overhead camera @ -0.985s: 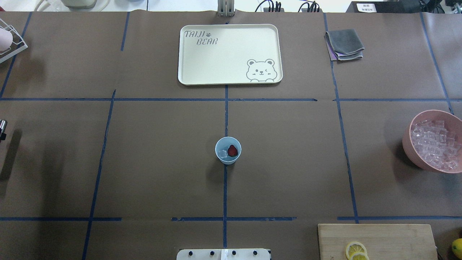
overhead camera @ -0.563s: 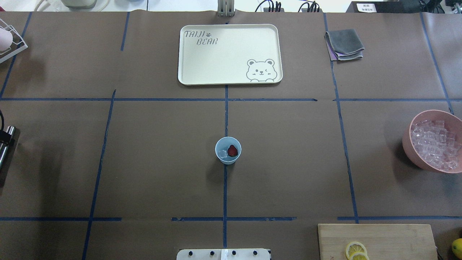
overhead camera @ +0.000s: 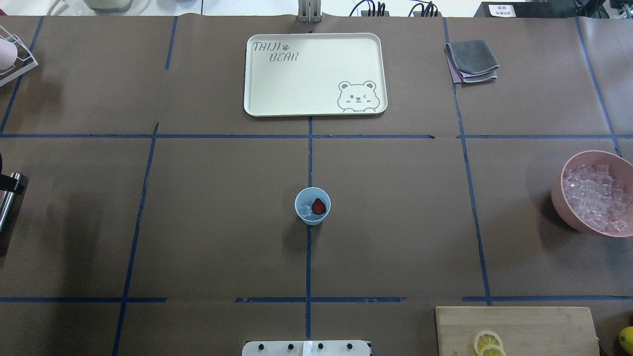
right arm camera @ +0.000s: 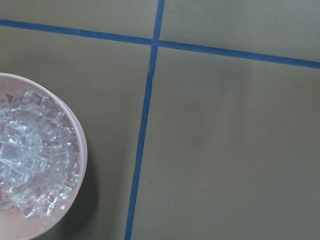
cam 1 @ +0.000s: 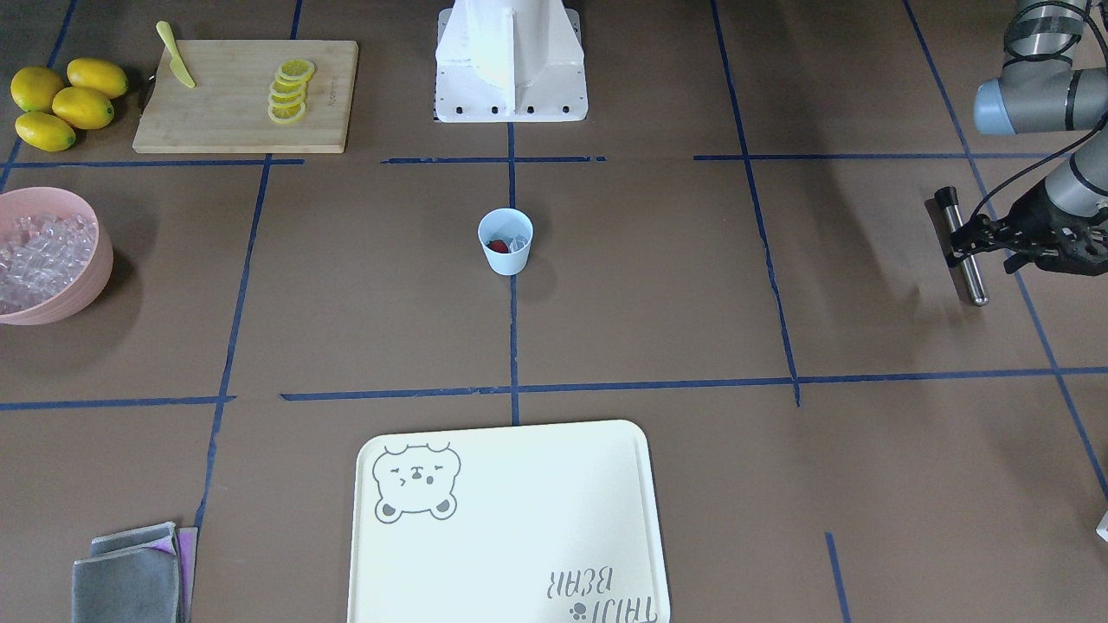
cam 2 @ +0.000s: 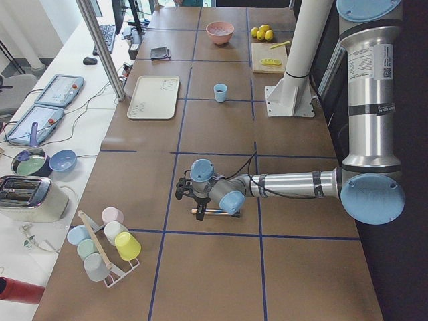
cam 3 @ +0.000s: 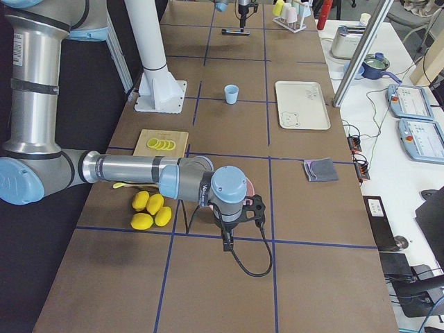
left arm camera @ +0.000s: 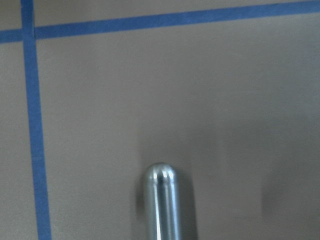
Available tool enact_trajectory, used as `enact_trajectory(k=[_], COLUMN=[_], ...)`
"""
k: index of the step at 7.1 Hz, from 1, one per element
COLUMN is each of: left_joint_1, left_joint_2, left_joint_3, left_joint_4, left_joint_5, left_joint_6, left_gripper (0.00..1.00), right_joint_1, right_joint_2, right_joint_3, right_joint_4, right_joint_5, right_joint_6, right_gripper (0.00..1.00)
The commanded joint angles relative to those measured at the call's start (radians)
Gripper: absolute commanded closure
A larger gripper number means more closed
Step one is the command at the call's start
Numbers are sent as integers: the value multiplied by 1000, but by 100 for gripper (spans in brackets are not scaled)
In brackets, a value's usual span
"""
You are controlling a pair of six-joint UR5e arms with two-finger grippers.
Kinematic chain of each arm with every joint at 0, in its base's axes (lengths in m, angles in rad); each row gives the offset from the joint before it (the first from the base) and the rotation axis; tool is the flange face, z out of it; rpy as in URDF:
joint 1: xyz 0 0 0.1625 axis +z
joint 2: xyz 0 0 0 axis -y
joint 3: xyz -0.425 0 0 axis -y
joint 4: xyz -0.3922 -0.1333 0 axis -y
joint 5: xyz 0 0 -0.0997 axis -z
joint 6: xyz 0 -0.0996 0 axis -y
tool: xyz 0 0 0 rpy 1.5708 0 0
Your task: Mash ice and strawberries in cup
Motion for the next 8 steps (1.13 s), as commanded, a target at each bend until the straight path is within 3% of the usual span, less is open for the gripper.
enact_trajectory(k=[1,5,7,8], left_joint_1=[-179,-411,-456,-518], left_joint_2=[0,-35,-53,-47], left_joint_3=[-12,-165,-190,-190], left_joint_4=[113,695,860,861], left_joint_5=[-114,-93,-75,-79], left_joint_6=[254,710,769,760], left_gripper=[0,0,0,0], right_joint_1=[1,1,2,4], right_joint_2=[-4,-4,-5,-5], right_joint_3=[4,4,4,4], right_joint_4=[0,0,1,1], right_joint_5=[4,4,4,4], right_joint_6=[0,0,0,0], right_gripper=[0,0,0,0])
